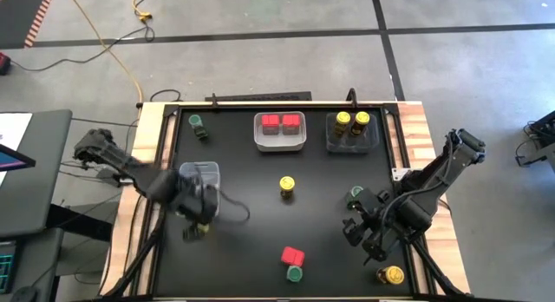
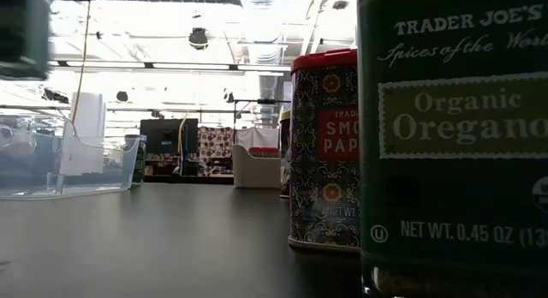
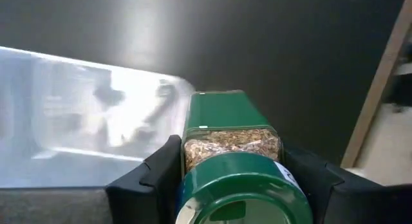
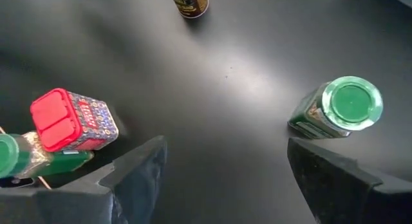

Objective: Sort spices by type
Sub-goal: Put the bottom left green seasoning bottle into the transparent bin

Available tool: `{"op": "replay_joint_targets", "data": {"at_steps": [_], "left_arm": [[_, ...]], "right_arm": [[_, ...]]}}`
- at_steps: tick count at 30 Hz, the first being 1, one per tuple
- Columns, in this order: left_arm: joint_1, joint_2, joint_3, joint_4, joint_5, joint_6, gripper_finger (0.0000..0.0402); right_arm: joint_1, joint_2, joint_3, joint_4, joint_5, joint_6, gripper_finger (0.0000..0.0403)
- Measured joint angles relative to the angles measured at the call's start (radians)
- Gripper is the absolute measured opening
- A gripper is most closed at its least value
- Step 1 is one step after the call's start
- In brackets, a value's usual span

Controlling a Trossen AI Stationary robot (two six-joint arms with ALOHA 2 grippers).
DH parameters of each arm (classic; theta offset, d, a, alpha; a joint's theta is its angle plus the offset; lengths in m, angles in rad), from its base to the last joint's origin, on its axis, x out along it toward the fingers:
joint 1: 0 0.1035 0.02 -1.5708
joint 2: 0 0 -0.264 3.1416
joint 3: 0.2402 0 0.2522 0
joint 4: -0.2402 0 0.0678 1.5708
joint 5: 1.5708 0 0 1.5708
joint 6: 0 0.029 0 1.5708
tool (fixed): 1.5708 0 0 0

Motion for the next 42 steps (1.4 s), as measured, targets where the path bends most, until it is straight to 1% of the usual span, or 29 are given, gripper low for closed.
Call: {"op": "replay_joint_targets", "data": {"at_steps": [4,6,9,11,14,19,22,26,30,33,36,42], "left_arm": [[0.155,-0.052,0.0,-0.126,-0.032,0.244,0.0192],[0.226,-0.072,-0.003,-0.151,-0.042,0.359,0.0192],[0.32,-0.102,-0.037,-0.14,-0.06,0.459,0.0192],[0.372,-0.133,-0.091,-0.099,-0.061,0.525,0.0192],[0.437,-0.197,-0.211,-0.032,-0.056,0.62,0.0192],[0.539,-0.305,-0.405,0.034,-0.004,0.738,0.0192],[0.605,-0.345,-0.486,0.063,0.021,0.797,0.0192],[0.697,-0.343,-0.539,0.116,0.07,0.896,0.0192],[0.779,-0.321,-0.547,0.165,0.071,0.99,0.0192],[0.83,-0.306,-0.547,0.171,0.088,1.051,0.0192],[0.873,-0.285,-0.547,0.165,0.122,1.084,0.0192],[0.928,-0.25,-0.547,0.185,0.15,1.142,0.0192]], "right_arm": [[-0.01,0.0,0.0,0.023,0.0,0.0,0.035],[-0.021,0.0,0.0,0.028,-0.002,0.001,0.035],[-0.045,0.0,0.0,0.034,-0.002,0.028,0.035],[-0.061,0.0,0.0,0.043,-0.002,0.04,0.035],[-0.084,0.0,0.0,0.059,-0.002,0.042,0.035],[-0.127,0.0,0.0,0.079,-0.002,0.042,0.035],[-0.153,0.0,0.0,0.077,-0.002,0.042,0.035],[-0.187,0.0,0.0,0.082,-0.002,0.042,0.035],[-0.212,0.0,0.0,0.1,-0.002,0.042,0.035],[-0.224,0.0,0.0,0.113,-0.002,0.042,0.035],[-0.23,0.0,0.0,0.13,-0.002,0.037,0.035],[-0.23,0.0,0.0,0.143,-0.002,0.037,0.035]]}}
